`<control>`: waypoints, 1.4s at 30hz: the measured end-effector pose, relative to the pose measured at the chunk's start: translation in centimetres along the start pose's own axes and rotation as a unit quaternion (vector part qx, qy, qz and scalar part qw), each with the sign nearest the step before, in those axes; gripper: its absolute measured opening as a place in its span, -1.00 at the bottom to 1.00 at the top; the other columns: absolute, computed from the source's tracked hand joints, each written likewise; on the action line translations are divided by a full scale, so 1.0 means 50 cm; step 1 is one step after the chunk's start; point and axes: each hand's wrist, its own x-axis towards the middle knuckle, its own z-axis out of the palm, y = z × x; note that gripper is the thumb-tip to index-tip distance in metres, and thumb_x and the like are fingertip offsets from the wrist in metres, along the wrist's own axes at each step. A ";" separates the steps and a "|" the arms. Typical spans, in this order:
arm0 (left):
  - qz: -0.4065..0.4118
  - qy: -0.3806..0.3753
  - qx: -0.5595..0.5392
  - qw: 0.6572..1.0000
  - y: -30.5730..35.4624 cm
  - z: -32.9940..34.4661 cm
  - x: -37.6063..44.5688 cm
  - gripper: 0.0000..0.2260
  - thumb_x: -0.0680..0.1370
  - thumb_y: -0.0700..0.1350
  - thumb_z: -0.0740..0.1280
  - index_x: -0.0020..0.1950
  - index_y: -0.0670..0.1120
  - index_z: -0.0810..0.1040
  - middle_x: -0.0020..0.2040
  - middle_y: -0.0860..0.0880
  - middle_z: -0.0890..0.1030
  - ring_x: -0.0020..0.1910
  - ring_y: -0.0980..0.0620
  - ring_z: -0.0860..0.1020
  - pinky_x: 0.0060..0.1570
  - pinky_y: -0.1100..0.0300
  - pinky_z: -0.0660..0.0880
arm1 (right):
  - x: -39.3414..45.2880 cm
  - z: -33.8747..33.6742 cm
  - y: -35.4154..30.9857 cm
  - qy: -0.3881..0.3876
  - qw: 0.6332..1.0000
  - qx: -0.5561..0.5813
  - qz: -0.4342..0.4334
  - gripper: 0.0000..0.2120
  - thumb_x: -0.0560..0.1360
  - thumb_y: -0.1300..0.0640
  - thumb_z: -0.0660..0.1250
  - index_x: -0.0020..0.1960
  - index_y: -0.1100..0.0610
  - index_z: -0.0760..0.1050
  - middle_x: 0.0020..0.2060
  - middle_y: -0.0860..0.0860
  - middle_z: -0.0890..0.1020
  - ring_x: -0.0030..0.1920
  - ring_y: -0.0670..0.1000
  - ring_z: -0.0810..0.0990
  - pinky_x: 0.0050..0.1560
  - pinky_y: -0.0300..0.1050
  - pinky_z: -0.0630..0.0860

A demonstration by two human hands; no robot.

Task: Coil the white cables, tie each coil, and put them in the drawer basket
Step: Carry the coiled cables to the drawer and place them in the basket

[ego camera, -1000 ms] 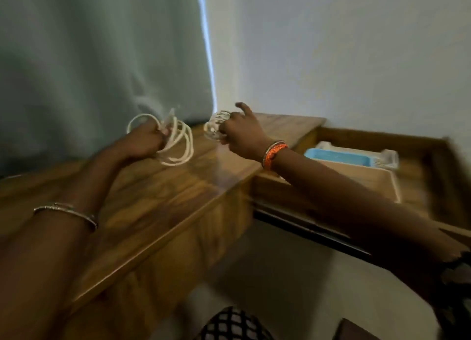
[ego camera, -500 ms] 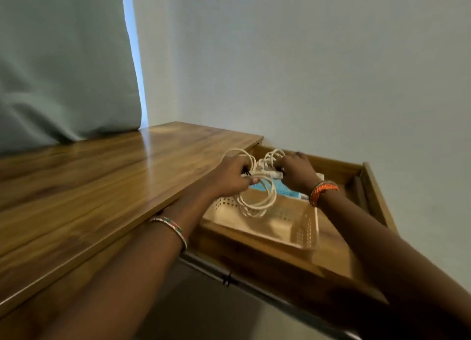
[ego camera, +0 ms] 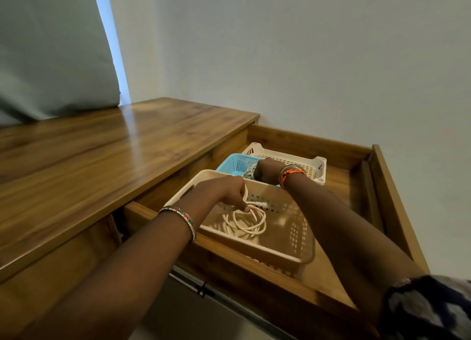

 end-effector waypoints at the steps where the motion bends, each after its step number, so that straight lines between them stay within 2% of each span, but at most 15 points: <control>1: -0.005 -0.033 0.005 0.999 -0.002 0.005 0.001 -0.80 0.48 0.03 0.40 -0.14 -0.10 0.53 -0.12 -0.03 0.57 -0.13 0.02 0.52 -0.15 0.18 0.47 | 0.004 0.003 -0.003 -0.018 1.000 -0.003 0.000 -0.91 0.43 0.26 0.33 -0.15 0.16 0.62 -0.20 0.11 0.56 -0.18 0.08 0.51 -0.17 -0.16 0.39; 4: -0.019 -0.117 0.021 0.993 0.000 0.015 -0.005 -0.68 0.53 0.03 0.32 0.20 -0.13 0.54 0.20 -0.04 0.55 0.17 -0.03 0.49 0.20 0.08 0.42 | 0.006 -0.008 -0.008 -0.063 0.998 -0.019 0.011 -0.89 0.45 0.23 0.33 -0.05 0.17 0.59 -0.15 0.06 0.52 -0.12 0.07 0.51 -0.09 -0.12 0.45; 7: -0.003 -0.095 -0.009 0.995 0.005 -0.004 -0.021 -0.68 0.58 -0.07 0.27 0.30 -0.14 0.49 0.32 -0.04 0.49 0.30 -0.05 0.42 0.25 0.09 0.34 | 0.004 -0.023 -0.009 -0.069 0.997 -0.019 0.036 -0.79 0.40 0.19 0.36 0.04 0.16 0.57 -0.03 0.10 0.60 -0.03 0.09 0.57 0.05 -0.01 0.56; 12: 0.042 0.013 -0.104 0.994 0.001 -0.076 -0.068 -0.76 0.59 -0.17 0.23 0.21 -0.21 0.52 0.12 -0.12 0.61 -0.01 0.00 0.59 0.01 0.10 0.51 | -0.029 -0.077 -0.024 0.070 0.994 -0.008 0.084 -0.80 0.40 0.25 0.40 0.02 0.23 0.56 -0.02 0.14 0.64 -0.10 0.12 0.61 -0.07 0.00 0.60; 14: 0.057 0.104 -0.146 0.982 -0.011 -0.105 -0.112 -0.81 0.57 -0.21 0.24 0.15 -0.18 0.54 0.00 -0.06 0.62 -0.06 -0.01 0.60 -0.15 0.13 0.52 | -0.054 -0.117 -0.051 0.155 0.985 -0.018 0.074 -0.83 0.44 0.21 0.35 0.03 0.19 0.54 0.00 0.10 0.62 -0.05 0.15 0.59 -0.08 -0.01 0.57; 17: 0.072 0.277 -0.180 0.941 -0.037 -0.144 -0.213 -0.85 0.51 -0.28 0.26 -0.06 -0.10 0.60 -0.20 0.00 0.61 -0.21 0.12 0.60 -0.27 0.28 0.50 | -0.092 -0.173 -0.137 0.261 0.964 0.040 0.015 -0.86 0.44 0.20 0.30 -0.04 0.13 0.60 -0.03 0.09 0.63 -0.07 0.15 0.59 -0.09 -0.04 0.52; 19: 0.051 0.342 -0.201 0.916 -0.070 -0.161 -0.309 -0.83 0.53 -0.26 0.22 -0.08 -0.09 0.59 -0.22 -0.01 0.63 -0.36 0.19 0.55 -0.43 0.42 0.42 | -0.119 -0.200 -0.227 0.290 0.951 0.090 -0.060 -0.84 0.41 0.23 0.29 -0.13 0.10 0.64 -0.11 0.06 0.66 -0.11 0.09 0.59 -0.08 -0.03 0.56; 23: -0.016 0.453 -0.252 0.855 -0.177 -0.159 -0.542 -0.82 0.57 -0.23 0.19 -0.11 -0.04 0.55 -0.24 0.02 0.63 -0.44 0.16 0.53 -0.38 0.26 0.43 | -0.179 -0.225 -0.457 0.272 0.925 0.125 -0.233 -0.79 0.38 0.27 0.27 -0.19 0.08 0.65 -0.22 0.01 0.67 -0.13 0.03 0.60 -0.11 -0.06 0.56; 29: -0.183 0.573 -0.206 0.772 -0.307 -0.042 -0.957 -0.79 0.59 -0.23 0.21 -0.15 0.00 0.55 -0.32 0.08 0.62 -0.48 0.22 0.51 -0.45 0.38 0.44 | -0.303 -0.219 -0.839 0.170 0.853 0.123 -0.478 -0.78 0.36 0.33 0.27 -0.20 0.11 0.65 -0.27 -0.05 0.63 -0.18 -0.03 0.61 -0.10 -0.05 0.58; 31: -0.241 0.601 -0.170 0.743 -0.324 -0.023 -1.093 -0.78 0.58 -0.27 0.22 -0.15 -0.02 0.56 -0.34 0.13 0.62 -0.41 0.30 0.54 -0.34 0.46 0.44 | -0.347 -0.208 -0.967 0.155 0.815 0.137 -0.541 -0.77 0.38 0.32 0.26 -0.17 0.10 0.65 -0.22 -0.04 0.65 -0.17 -0.04 0.61 -0.08 -0.01 0.58; 33: -0.301 0.609 -0.125 0.723 -0.330 -0.012 -1.201 -0.83 0.56 -0.29 0.24 -0.07 -0.09 0.59 -0.23 0.09 0.64 -0.29 0.37 0.54 -0.22 0.58 0.39 | -0.385 -0.193 -1.079 0.149 0.786 0.154 -0.580 -0.76 0.42 0.28 0.24 -0.06 0.10 0.65 -0.18 -0.06 0.60 -0.11 -0.04 0.57 -0.04 -0.06 0.54; 35: -0.371 0.619 -0.067 0.689 -0.345 0.002 -1.296 -0.85 0.55 -0.22 0.27 0.02 -0.06 0.60 -0.03 -0.02 0.63 -0.10 0.22 0.53 -0.11 0.46 0.40 | -0.423 -0.175 -1.186 0.132 0.755 0.161 -0.622 -0.74 0.45 0.22 0.25 0.10 0.09 0.59 0.00 0.00 0.57 0.04 -0.03 0.52 0.05 -0.16 0.43; 37: -0.455 0.609 -0.033 0.649 -0.369 0.022 -1.364 -0.82 0.52 -0.06 0.26 0.10 0.02 0.55 0.15 -0.03 0.56 0.08 -0.03 0.49 0.16 0.17 0.40 | -0.458 -0.155 -1.271 0.102 0.734 0.162 -0.652 -0.69 0.47 0.16 0.31 0.21 0.08 0.52 0.18 0.08 0.53 0.19 0.04 0.47 0.12 -0.22 0.32; 40: -0.556 0.568 -0.086 0.600 -0.400 0.049 -1.439 -0.71 0.55 0.01 0.20 0.24 -0.02 0.46 0.21 -0.18 0.49 0.18 -0.18 0.45 0.25 -0.02 0.37 | -0.529 -0.126 -1.369 0.089 0.671 0.212 -0.705 -0.70 0.51 0.13 0.32 0.22 0.16 0.53 0.18 0.10 0.57 0.18 0.06 0.51 0.00 -0.36 0.26; 42: -0.582 0.563 -0.148 0.567 -0.419 0.068 -1.463 -0.68 0.60 0.00 0.19 0.31 -0.10 0.40 0.24 -0.24 0.46 0.22 -0.20 0.44 0.28 -0.03 0.37 | -0.575 -0.101 -1.411 0.119 0.617 0.220 -0.746 -0.71 0.53 0.06 0.31 0.19 0.18 0.55 0.11 0.08 0.61 0.10 0.04 0.56 0.04 -0.28 0.35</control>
